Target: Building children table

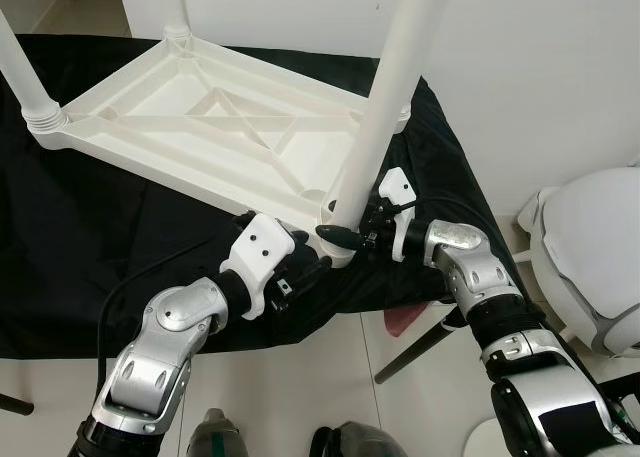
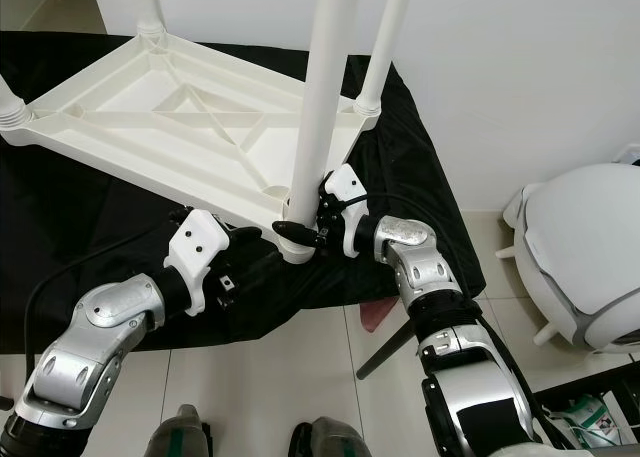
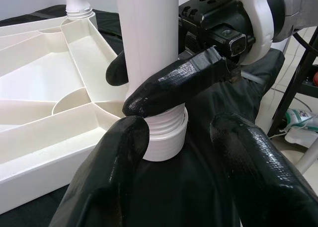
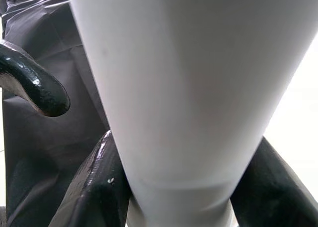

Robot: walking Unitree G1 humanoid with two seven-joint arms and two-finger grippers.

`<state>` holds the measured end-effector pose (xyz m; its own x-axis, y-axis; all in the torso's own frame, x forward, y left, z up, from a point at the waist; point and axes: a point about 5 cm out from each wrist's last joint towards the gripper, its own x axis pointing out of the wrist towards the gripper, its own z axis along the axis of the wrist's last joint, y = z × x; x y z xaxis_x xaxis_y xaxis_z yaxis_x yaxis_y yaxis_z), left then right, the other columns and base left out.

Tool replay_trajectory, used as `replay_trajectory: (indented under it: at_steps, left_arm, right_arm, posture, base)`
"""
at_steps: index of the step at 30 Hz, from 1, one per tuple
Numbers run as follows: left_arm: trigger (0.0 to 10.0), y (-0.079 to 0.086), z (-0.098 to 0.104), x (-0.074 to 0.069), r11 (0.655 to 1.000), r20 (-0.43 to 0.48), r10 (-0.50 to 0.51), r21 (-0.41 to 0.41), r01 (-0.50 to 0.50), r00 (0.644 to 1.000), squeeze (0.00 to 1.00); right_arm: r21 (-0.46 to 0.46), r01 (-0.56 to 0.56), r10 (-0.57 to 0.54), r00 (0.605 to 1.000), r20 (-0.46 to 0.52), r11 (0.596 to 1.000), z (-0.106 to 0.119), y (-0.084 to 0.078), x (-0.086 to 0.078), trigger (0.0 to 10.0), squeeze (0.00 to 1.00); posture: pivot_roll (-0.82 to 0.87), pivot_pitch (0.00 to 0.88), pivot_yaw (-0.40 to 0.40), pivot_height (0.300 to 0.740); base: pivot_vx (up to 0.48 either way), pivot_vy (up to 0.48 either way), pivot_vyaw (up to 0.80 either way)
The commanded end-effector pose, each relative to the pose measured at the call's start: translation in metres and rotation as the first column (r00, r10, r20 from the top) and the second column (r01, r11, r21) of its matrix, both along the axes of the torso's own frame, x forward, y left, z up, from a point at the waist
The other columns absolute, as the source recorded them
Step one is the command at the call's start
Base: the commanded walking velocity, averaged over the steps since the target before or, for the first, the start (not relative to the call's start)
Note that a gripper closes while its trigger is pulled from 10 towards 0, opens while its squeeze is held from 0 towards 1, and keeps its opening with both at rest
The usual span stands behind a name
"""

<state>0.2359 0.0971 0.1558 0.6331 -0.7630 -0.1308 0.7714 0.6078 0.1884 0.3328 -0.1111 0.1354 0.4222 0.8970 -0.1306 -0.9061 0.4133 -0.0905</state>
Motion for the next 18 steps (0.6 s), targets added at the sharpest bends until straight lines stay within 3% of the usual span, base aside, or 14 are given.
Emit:
replay_trajectory:
  at_steps: [1,11,12,18]
  left_arm:
    - [10.0,-0.003,0.0,-0.003,1.0,-0.001,0.002,0.0,-0.002,1.0,0.0]
    - [10.0,-0.006,-0.002,-0.004,1.0,-0.009,-0.016,-0.002,0.016,1.0,0.0]
    - [10.0,-0.007,-0.002,-0.005,1.0,-0.011,-0.02,-0.002,0.02,1.0,0.0]
    - [10.0,-0.009,-0.004,-0.005,1.0,-0.018,-0.026,-0.001,0.026,0.999,0.0]
  right_arm:
    - [-0.03,-0.033,0.032,0.999,-0.02,0.999,-0.008,-0.002,-0.004,0.0,0.0]
    - [-0.01,-0.008,0.007,1.0,-0.025,1.0,-0.015,-0.012,-0.009,0.0,0.0]
    - [0.001,0.016,-0.016,1.0,-0.021,1.0,-0.014,-0.013,-0.01,10.0,0.0]
    - [0.052,0.119,-0.118,0.993,-0.017,0.992,-0.009,-0.008,-0.021,10.0,0.0]
  posture:
    - [0.08,0.002,-0.104,0.74]
    - [0.07,0.0,-0.104,0.74]
    - [0.06,0.0,-0.104,0.74]
    - [0.05,0.0,-0.105,0.74]
  base:
    - [0.0,0.0,0.0]
    - [0.0,0.0,0.0]
    - [0.0,0.0,0.0]
    - [0.0,0.0,0.0]
